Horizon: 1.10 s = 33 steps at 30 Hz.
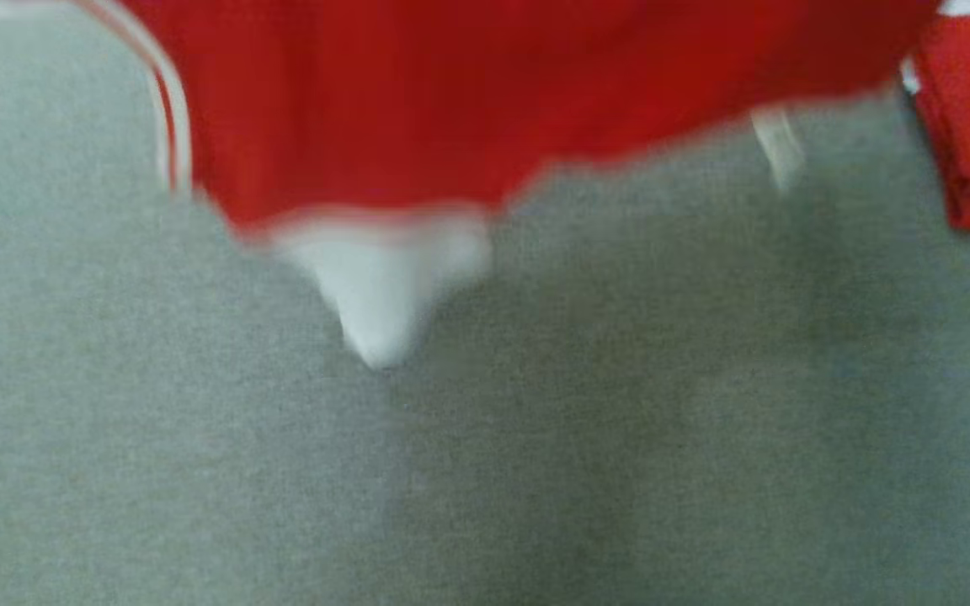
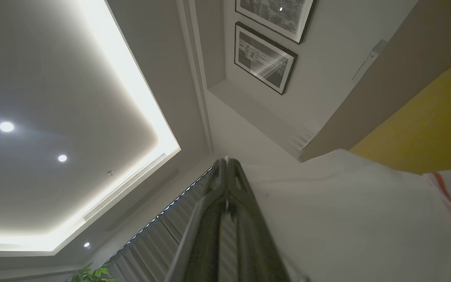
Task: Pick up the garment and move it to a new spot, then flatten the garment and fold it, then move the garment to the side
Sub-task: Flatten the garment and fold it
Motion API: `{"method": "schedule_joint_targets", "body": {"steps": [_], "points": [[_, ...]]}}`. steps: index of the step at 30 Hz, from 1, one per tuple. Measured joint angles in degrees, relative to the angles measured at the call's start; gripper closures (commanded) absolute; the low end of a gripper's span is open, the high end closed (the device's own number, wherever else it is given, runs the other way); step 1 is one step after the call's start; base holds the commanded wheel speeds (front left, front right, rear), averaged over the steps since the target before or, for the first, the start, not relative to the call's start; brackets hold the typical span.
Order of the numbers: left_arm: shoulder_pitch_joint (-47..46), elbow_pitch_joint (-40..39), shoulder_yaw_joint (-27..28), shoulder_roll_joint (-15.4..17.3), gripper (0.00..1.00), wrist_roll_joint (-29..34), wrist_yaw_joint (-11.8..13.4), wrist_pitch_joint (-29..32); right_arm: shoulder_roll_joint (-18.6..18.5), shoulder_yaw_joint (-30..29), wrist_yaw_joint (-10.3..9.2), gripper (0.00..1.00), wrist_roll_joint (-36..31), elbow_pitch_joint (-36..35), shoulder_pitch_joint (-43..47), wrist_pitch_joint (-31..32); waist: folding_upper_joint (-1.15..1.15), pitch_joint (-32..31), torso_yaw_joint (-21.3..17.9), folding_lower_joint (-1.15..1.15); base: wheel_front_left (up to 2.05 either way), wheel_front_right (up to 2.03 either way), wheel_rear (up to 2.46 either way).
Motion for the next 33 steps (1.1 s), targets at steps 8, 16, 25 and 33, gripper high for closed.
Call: {"method": "schedule_joint_targets", "body": {"steps": [8, 16, 25, 33], "points": [[-6.5, -1.0, 2.8, -1.4, 1.00, 3.4, -2.1, 0.0, -1.4, 0.2, 0.00, 1.00, -3.4, 7.4, -7.6, -6.5, 0.00, 6.1, 0.4, -0.01, 0.00, 0.00, 0.00], [9.8, -9.1, 4.5, 0.4, 1.00, 2.1, -1.8, 0.0, -3.3, 1.2, 0.00, 1.00, -1.2, 11.4, -2.0, -7.8, 0.00, 8.8, 1.8, -0.01, 0.00, 0.00, 0.00], [42.9, -20.9, 8.6, 0.5, 1.00, -3.3, 0.1, 0.1, -4.2, -4.0, 0.00, 1.00, 4.7, 9.2, 18.8, -8.9, 0.00, 7.4, 3.7, -0.04, 0.00, 0.00, 0.00], [69.7, -24.6, 9.7, -0.2, 1.00, -2.6, 0.4, 0.1, -1.8, -9.0, 0.00, 1.00, 5.1, -0.8, 42.8, -9.1, 0.00, 3.9, 3.0, -0.04, 0.00, 0.00, 0.00]]}}
